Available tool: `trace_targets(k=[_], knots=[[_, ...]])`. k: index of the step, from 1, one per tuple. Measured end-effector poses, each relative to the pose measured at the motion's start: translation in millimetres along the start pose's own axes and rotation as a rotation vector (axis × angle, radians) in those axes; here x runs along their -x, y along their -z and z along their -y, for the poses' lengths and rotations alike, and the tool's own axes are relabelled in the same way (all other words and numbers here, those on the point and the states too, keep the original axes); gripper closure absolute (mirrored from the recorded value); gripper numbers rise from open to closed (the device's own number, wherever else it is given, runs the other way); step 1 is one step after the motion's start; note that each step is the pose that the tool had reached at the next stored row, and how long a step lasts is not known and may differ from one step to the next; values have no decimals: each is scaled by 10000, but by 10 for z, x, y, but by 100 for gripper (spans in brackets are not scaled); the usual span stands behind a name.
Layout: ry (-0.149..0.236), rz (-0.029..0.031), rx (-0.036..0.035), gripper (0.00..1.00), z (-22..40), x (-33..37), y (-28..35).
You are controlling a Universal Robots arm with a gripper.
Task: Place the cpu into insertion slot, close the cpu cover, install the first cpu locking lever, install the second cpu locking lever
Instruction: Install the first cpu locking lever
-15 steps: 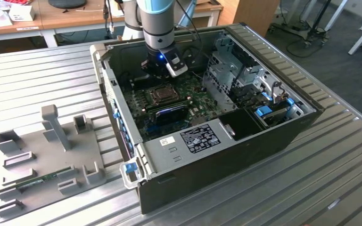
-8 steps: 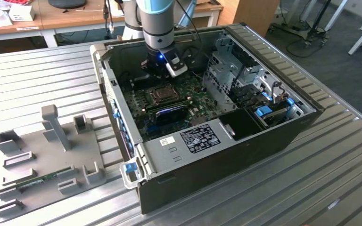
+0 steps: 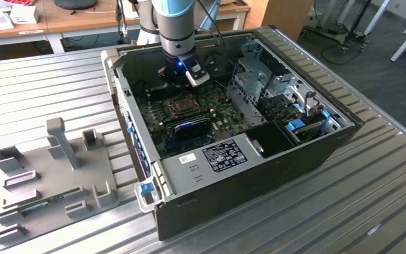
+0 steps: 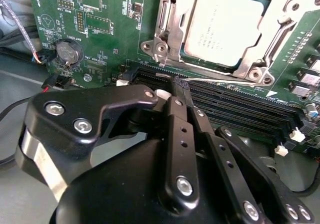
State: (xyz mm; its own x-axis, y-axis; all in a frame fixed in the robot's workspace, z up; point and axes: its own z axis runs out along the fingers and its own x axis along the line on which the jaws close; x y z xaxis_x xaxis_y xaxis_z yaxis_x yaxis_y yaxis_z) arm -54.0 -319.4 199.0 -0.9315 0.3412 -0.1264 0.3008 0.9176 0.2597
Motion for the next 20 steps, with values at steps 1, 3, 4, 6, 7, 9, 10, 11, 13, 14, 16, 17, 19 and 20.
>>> trace_targets(k=[1, 3, 4, 6, 7, 9, 10, 11, 13, 14, 16, 17, 19, 20], knots=[[1, 2, 1, 90, 1, -2, 0], [1, 2, 2, 90, 6, -4, 2], [1, 3, 1, 90, 9, -5, 3], [0, 3, 0, 90, 17, -7, 5], [0, 3, -1, 90, 22, -8, 6], [1, 3, -1, 90, 32, -7, 8], [2, 4, -2, 90, 35, -6, 8], [1, 5, -3, 90, 37, -6, 7], [3, 6, -9, 90, 41, -5, 5], [3, 6, -12, 90, 43, -4, 4], [4, 8, -18, 90, 46, -4, 2], [4, 9, -22, 90, 47, -4, -1], [8, 12, -31, 90, 49, -5, -7], [9, 13, -35, 90, 49, -5, -10]])
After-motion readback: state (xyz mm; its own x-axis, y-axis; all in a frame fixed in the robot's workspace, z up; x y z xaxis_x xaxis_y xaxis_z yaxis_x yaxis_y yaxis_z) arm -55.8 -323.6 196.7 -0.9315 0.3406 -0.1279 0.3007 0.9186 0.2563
